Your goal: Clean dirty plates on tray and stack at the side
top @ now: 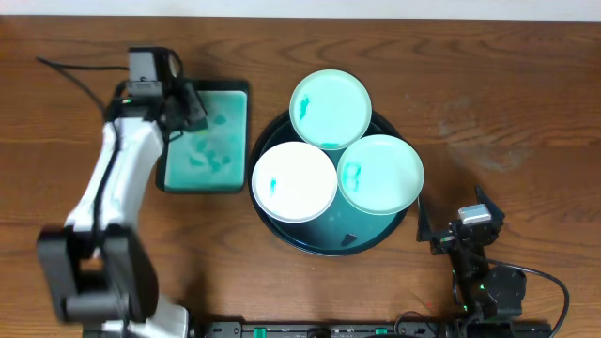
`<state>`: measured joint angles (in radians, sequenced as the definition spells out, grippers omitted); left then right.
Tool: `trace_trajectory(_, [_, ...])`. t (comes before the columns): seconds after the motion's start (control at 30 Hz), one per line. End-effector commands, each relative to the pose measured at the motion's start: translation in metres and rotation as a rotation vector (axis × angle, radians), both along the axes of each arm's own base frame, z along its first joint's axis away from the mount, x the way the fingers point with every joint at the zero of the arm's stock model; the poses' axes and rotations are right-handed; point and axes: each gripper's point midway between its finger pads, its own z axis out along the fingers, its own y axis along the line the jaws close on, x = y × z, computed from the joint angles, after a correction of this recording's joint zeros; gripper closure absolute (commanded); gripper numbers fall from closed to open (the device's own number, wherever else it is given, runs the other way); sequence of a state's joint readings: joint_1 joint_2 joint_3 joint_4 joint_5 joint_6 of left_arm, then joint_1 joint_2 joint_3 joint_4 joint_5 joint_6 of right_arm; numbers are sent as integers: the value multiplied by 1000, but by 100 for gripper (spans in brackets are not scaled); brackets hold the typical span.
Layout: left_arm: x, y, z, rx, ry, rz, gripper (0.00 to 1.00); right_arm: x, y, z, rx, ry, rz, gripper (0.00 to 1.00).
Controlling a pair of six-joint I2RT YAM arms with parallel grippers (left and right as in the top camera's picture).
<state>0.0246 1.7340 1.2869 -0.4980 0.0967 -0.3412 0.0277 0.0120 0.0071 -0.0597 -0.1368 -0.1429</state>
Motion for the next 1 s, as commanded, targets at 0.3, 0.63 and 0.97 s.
trace_trajectory(0.3, [-7,-10,39,-60,-68,-26,93,0,-1,-1,-9,-1,-7,1])
trace_trajectory(0.63, [-23,-2,-28,44,43,9,93,0,-1,0,-9,-1,-7,1])
trace_trajectory(0.97, [-29,-53,43,-203,-81,-144,93,0,-1,0,-9,-1,-7,1])
